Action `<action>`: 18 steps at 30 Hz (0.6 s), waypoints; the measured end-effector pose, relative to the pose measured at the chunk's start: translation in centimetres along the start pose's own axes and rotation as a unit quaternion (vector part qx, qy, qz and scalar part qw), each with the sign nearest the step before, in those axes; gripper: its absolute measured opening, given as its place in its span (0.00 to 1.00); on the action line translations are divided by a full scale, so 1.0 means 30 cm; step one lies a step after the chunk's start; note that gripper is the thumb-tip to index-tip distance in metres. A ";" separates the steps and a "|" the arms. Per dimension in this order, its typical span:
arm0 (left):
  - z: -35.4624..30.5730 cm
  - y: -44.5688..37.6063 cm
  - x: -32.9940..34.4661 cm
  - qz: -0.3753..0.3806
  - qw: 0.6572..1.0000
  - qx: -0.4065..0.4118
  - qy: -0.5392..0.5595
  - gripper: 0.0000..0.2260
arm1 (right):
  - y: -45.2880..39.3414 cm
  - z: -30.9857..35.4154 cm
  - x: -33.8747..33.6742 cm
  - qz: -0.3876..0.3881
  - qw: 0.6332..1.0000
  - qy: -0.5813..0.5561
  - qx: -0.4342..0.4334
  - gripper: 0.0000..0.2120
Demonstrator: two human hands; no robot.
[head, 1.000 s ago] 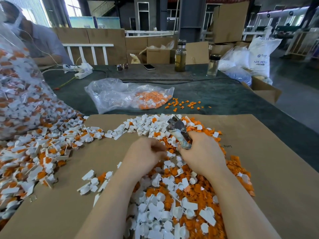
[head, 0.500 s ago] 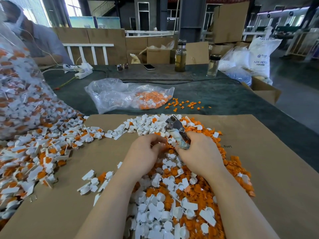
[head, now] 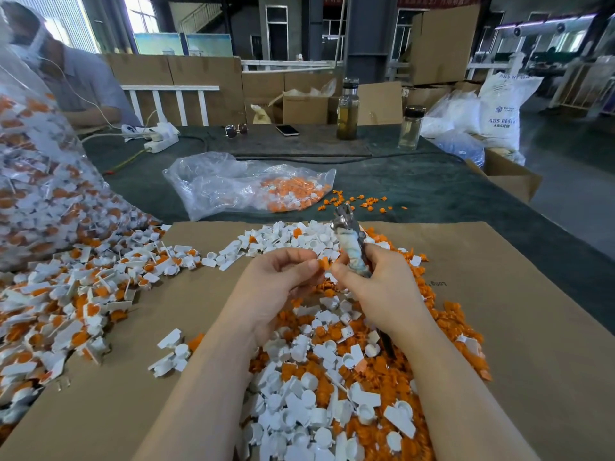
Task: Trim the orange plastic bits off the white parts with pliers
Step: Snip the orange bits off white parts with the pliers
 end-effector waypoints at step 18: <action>0.039 0.012 0.054 0.053 0.823 0.030 -0.565 0.03 | -0.006 -0.019 -0.035 -0.063 0.997 0.038 0.013 0.06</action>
Point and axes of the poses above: each hand's wrist, its own y-axis away from the middle knuckle, its own x-axis out of the palm, z = x × y, the point moved 9 cm from there along -y, towards the middle knuckle, and after that the axes turned 6 degrees about y, right-handed, at the moved point
